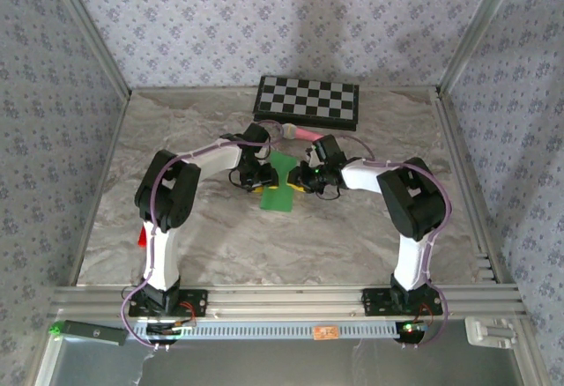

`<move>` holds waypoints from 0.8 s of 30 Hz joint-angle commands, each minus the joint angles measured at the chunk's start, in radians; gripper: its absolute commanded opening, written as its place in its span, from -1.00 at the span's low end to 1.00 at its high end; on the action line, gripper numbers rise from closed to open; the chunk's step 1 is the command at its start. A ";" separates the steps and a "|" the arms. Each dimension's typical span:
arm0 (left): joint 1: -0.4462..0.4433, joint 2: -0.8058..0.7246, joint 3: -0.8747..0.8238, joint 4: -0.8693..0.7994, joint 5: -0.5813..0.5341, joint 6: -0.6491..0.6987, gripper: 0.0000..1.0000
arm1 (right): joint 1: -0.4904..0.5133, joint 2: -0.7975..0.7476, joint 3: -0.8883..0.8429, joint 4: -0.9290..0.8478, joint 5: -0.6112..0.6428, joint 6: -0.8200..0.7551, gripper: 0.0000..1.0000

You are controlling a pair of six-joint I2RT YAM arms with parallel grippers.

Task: Fold a paper plane with a square sheet of paper (pick it up from the middle)
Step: Hold the square sheet of paper at the center of the table.

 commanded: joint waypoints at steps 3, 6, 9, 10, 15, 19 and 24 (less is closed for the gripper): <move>-0.065 0.162 -0.062 0.036 0.034 0.006 -0.12 | 0.009 0.036 0.032 0.001 -0.018 0.006 -0.52; -0.066 0.165 -0.059 0.033 0.037 0.008 -0.12 | 0.012 0.045 0.038 -0.002 -0.022 0.006 -0.53; -0.068 0.170 -0.054 0.025 0.036 0.008 -0.11 | 0.014 0.051 0.042 -0.003 -0.023 0.005 -0.52; -0.068 0.171 -0.052 0.021 0.035 0.006 -0.11 | 0.014 0.053 0.044 -0.003 -0.023 0.004 -0.53; -0.069 0.174 -0.054 0.019 0.032 0.003 -0.11 | 0.015 0.061 0.048 -0.009 -0.022 0.001 -0.54; -0.068 0.174 -0.055 0.019 0.030 0.002 -0.11 | 0.017 0.073 0.048 -0.034 -0.007 -0.011 -0.56; -0.069 0.171 -0.055 0.017 0.027 0.001 -0.12 | 0.017 0.101 0.044 -0.106 0.031 -0.043 -0.61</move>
